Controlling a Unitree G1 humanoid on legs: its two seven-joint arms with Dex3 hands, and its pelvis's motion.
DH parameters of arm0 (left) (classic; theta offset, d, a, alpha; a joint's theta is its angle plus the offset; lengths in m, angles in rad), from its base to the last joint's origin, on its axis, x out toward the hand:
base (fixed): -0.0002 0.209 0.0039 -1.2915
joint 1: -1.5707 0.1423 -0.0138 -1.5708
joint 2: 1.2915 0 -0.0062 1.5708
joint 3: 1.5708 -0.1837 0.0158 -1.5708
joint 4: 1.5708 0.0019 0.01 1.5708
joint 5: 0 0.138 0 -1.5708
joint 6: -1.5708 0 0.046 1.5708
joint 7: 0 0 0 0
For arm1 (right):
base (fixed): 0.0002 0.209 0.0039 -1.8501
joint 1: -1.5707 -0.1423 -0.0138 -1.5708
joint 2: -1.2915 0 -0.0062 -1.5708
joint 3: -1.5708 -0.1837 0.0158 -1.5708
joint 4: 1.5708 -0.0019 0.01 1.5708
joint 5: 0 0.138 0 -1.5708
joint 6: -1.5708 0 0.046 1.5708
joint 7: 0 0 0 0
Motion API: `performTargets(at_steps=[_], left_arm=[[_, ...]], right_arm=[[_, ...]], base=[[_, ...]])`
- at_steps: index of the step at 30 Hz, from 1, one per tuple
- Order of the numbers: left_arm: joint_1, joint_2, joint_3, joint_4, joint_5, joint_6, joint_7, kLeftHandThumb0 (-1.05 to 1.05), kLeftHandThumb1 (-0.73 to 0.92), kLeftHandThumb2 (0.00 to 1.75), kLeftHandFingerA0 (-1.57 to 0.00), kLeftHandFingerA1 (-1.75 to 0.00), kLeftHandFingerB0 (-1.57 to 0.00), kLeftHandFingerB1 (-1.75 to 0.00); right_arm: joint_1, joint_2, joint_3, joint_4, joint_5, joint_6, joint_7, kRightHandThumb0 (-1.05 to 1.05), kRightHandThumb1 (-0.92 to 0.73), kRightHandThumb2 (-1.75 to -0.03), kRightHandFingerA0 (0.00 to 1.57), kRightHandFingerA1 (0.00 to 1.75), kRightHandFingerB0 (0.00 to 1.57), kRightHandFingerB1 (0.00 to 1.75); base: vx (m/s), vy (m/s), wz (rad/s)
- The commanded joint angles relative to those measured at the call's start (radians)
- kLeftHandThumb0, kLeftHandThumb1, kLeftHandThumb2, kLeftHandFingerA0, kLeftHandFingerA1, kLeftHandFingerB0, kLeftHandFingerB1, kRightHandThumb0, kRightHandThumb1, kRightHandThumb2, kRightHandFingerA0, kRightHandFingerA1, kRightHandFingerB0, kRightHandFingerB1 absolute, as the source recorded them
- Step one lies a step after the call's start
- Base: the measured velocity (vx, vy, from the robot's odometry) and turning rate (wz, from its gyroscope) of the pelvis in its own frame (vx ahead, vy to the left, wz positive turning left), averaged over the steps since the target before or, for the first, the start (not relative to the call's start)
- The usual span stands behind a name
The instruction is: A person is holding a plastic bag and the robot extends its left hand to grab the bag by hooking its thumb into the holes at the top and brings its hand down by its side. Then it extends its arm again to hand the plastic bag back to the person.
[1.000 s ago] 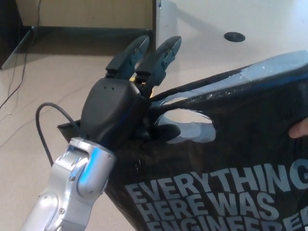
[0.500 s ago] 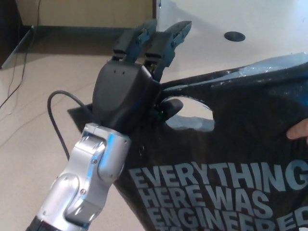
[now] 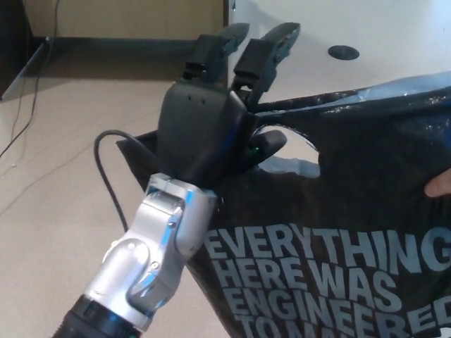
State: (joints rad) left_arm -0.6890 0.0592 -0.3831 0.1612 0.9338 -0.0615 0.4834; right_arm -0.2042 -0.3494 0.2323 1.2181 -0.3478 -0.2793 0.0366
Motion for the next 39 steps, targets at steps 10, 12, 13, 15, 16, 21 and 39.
performTargets(at_steps=[10, 12, 13, 15, 16, 21, 39], left_arm=[[-0.134, -0.077, -0.045, 0.138, 0.014, 0.025, 0.063, -0.57, 0.43, 0.68, -0.22, -0.42, -0.12, -0.37], [-0.158, -0.084, -0.050, 0.158, 0.017, 0.018, 0.075, -0.55, 0.42, 0.69, -0.24, -0.44, -0.10, -0.37], [-0.167, -0.089, -0.054, 0.165, 0.021, 0.021, 0.078, -0.55, 0.44, 0.70, -0.23, -0.43, -0.10, -0.38], [-0.176, -0.098, -0.060, 0.171, 0.024, 0.029, 0.078, -0.52, 0.47, 0.72, -0.26, -0.44, -0.14, -0.40], [-0.180, -0.103, -0.065, 0.174, 0.028, 0.033, 0.082, -0.52, 0.47, 0.72, -0.26, -0.44, -0.14, -0.40], [-0.163, -0.098, -0.055, 0.142, -0.067, -0.051, 0.014, -0.22, 0.76, 0.68, -1.07, -1.72, -0.69, -0.45], [-0.094, -0.063, -0.002, 0.071, -0.074, -0.036, 0.055, -0.08, 0.71, 0.73, -0.87, -1.75, -0.62, -1.61]], right_arm=[[0.017, -0.001, 0.000, -0.012, -0.004, -0.005, -0.009, -0.39, -0.68, -0.60, 0.69, 0.46, 0.61, 0.41], [0.011, 0.001, 0.003, -0.013, -0.008, 0.003, -0.014, -0.43, -0.63, -0.63, 0.68, 0.48, 0.57, 0.42], [0.010, 0.002, 0.002, -0.014, -0.007, 0.005, -0.015, -0.42, -0.64, -0.63, 0.68, 0.48, 0.58, 0.42], [0.009, 0.001, 0.000, -0.013, -0.005, 0.006, -0.014, -0.43, -0.64, -0.64, 0.68, 0.49, 0.58, 0.42], [0.009, 0.000, 0.000, -0.013, -0.005, 0.004, -0.012, -0.43, -0.64, -0.64, 0.68, 0.49, 0.58, 0.42], [0.015, -0.005, -0.004, -0.017, -0.001, -0.001, -0.001, -0.42, -0.65, -0.62, 0.67, 0.47, 0.58, 0.41], [0.018, 0.001, 0.005, -0.012, -0.009, -0.014, -0.010, -0.41, -0.65, -0.62, 0.68, 0.48, 0.59, 0.42]], base=[[0.00, 0.000, 0.00], [0.00, 0.000, 0.00], [0.00, 0.000, 0.00], [0.00, 0.000, 0.00], [0.00, 0.000, 0.00], [0.00, 0.000, 0.00], [0.00, 0.000, 0.00]])
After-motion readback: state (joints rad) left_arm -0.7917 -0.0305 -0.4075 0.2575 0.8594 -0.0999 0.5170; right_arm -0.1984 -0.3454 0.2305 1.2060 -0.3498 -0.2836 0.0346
